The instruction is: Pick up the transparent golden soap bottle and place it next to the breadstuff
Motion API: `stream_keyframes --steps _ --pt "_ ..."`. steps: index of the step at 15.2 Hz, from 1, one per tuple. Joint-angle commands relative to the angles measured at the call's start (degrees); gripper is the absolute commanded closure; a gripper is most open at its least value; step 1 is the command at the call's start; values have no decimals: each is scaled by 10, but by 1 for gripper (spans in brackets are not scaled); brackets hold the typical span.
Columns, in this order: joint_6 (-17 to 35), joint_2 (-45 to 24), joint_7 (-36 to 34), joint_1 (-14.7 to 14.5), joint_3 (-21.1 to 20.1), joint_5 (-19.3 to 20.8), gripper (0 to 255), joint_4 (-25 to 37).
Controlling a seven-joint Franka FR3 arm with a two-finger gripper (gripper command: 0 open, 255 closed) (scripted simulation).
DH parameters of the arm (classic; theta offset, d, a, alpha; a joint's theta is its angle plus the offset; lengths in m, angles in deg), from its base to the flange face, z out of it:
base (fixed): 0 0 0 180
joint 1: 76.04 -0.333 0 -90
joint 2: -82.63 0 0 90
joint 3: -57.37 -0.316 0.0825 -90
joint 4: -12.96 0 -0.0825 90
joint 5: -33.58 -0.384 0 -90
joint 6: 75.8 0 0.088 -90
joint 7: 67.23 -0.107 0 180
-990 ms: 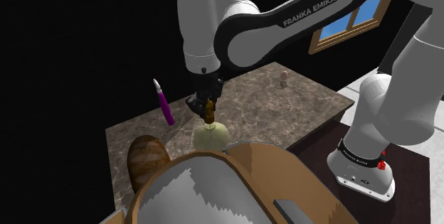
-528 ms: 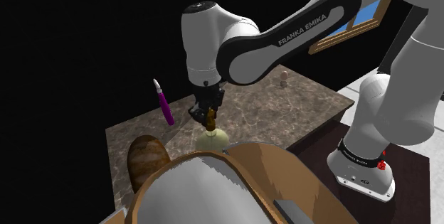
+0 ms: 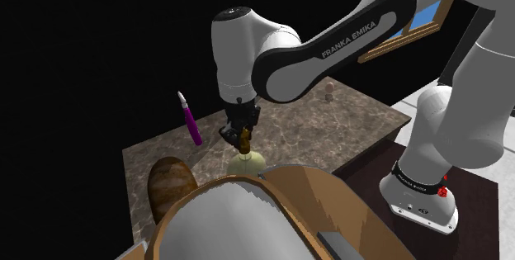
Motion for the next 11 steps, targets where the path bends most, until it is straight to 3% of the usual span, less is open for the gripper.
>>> stream_keyframes --steps 1,6,11 --pt "0 0 0 0 0 0 0 0" --pt "0 0 0 0 0 0 0 0" --pt "-71 25 6 -1 1 -8 0 47"
